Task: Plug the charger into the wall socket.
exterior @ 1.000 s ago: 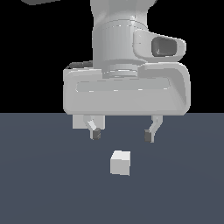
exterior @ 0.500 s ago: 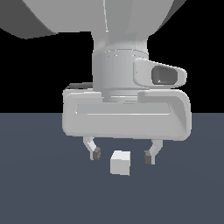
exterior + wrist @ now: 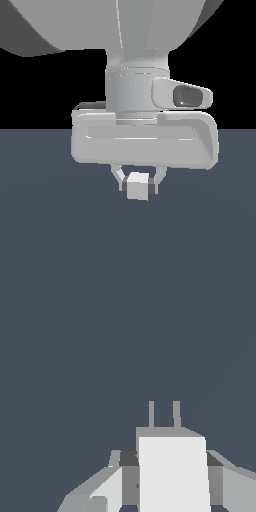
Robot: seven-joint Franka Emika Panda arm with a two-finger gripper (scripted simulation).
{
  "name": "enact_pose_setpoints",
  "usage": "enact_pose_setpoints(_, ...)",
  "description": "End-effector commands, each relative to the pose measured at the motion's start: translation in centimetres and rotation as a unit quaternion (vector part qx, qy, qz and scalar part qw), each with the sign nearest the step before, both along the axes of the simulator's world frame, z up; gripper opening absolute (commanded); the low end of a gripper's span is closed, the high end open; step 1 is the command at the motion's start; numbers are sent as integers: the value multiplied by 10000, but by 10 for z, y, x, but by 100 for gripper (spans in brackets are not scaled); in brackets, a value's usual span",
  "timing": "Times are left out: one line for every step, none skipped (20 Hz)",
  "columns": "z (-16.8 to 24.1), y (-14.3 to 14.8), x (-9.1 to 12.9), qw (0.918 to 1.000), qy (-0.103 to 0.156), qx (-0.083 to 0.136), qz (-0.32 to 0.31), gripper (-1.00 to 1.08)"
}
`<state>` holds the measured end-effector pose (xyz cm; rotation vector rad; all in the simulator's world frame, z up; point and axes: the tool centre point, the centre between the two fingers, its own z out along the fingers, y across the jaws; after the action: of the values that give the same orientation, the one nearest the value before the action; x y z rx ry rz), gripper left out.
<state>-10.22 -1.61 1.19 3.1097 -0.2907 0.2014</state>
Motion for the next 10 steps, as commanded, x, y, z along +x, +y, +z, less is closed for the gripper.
enact_pose_setpoints(0, 0, 0, 10000, -2, 0, 0, -100)
enact_pose_setpoints(0, 0, 0, 10000, -2, 0, 0, -100)
enact_pose_setpoints(0, 0, 0, 10000, -2, 0, 0, -100)
enact_pose_setpoints(0, 0, 0, 10000, -2, 0, 0, -100)
enact_pose_setpoints(0, 0, 0, 10000, -2, 0, 0, -100)
enact_pose_setpoints(0, 0, 0, 10000, -2, 0, 0, -100)
enact_pose_setpoints(0, 0, 0, 10000, -2, 0, 0, -100)
enact_pose_setpoints(1, 1, 1, 10000, -3, 0, -3, -100)
enact_pose_setpoints(2, 2, 1, 10000, -3, 0, -7, -100)
enact_pose_setpoints(3, 4, 2, 10000, -3, 1, -11, -100)
